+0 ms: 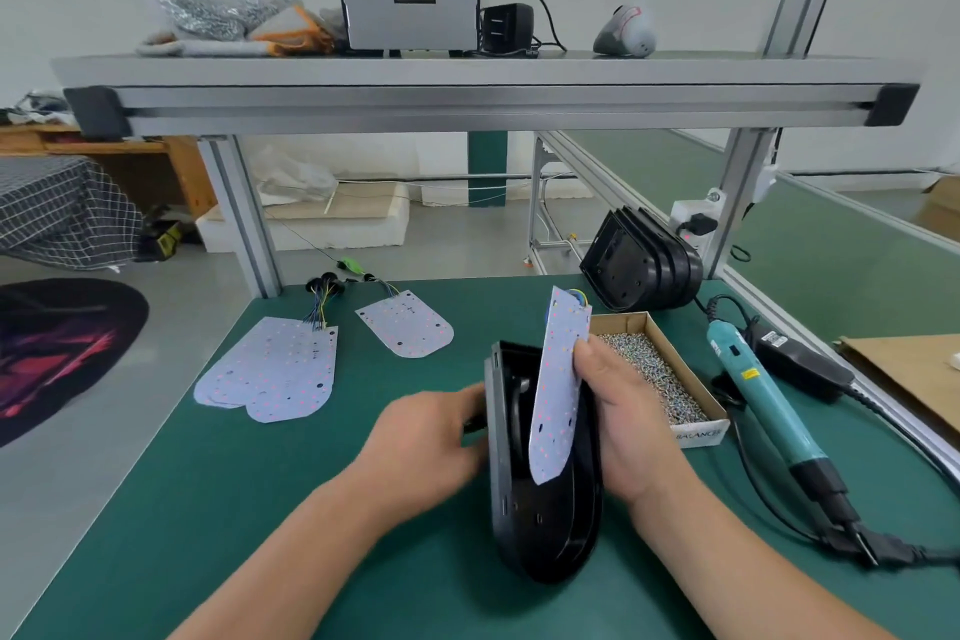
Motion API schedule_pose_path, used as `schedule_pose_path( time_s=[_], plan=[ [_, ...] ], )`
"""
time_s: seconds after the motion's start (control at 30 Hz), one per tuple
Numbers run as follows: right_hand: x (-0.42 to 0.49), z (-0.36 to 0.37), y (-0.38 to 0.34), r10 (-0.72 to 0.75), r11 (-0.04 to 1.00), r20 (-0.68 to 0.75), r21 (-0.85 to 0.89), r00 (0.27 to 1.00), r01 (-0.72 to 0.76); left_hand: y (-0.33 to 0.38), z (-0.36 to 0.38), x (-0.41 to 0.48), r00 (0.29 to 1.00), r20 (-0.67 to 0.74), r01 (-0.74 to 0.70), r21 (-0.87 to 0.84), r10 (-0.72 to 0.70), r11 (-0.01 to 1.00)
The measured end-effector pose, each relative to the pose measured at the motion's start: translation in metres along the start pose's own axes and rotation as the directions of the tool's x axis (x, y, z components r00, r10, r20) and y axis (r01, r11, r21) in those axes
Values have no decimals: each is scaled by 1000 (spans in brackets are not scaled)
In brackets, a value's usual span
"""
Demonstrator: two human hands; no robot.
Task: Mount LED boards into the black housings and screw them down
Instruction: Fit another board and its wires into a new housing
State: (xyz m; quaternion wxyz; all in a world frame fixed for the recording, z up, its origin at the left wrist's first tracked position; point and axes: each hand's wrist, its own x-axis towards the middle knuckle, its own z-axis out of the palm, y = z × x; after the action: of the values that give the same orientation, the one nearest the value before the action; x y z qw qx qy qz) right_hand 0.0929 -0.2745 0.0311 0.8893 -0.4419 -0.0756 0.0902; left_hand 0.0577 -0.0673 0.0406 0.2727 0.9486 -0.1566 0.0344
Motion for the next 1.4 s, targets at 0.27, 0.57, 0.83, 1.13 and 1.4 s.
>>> schedule_pose_path(
  time_s=[0.27,0.57,0.83,1.13,1.4],
  plan=[
    [-1,-3,-14,-86,996,-52,-20,995,85,-16,8,7,984,-50,153,-247,-170,957],
    [0,-1,-13,-110,994,-28,-2,993,110,-13,1,11,844,286,266,-958,-454,-109],
    [-3,6,-2,-27,999,-31,-36,999,26,-15,1,11,972,121,-6,-843,-201,-538],
    [-5,12,-2,8,998,31,-62,999,-7,-13,-14,13,885,-239,-164,-963,-400,214],
    [-5,1,-8,-14,1000,32,-11,999,14,-36,-15,1,971,-229,-81,-56,67,995]
  ],
)
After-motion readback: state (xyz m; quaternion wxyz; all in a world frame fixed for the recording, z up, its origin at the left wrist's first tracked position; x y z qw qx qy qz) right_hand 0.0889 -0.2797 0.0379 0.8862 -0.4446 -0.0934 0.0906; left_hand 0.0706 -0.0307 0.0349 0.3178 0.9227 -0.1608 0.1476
